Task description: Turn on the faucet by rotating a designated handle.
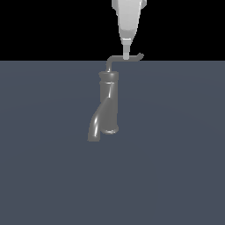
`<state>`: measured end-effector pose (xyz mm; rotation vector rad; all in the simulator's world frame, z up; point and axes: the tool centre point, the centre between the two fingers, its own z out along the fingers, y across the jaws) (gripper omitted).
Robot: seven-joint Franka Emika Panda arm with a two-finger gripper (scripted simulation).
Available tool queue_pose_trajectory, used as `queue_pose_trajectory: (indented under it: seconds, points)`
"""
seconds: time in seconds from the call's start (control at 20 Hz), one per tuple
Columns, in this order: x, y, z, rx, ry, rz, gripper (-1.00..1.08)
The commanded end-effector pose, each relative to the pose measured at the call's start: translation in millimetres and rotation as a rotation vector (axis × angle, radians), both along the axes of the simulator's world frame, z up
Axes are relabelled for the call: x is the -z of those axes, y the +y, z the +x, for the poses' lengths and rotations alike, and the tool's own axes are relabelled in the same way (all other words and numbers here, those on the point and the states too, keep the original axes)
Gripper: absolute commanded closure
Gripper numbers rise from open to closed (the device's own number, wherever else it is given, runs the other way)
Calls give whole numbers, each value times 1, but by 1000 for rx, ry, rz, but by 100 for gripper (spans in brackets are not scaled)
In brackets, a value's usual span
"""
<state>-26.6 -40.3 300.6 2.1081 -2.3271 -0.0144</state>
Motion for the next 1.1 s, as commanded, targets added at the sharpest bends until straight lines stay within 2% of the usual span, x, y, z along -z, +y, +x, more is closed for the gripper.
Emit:
queue_pose_trajectory:
  seconds: [0.0,1.05]
  points:
    - [0,-7,9,8,-7,-2,108]
    - [0,-37,56,43,-7,-5,108]
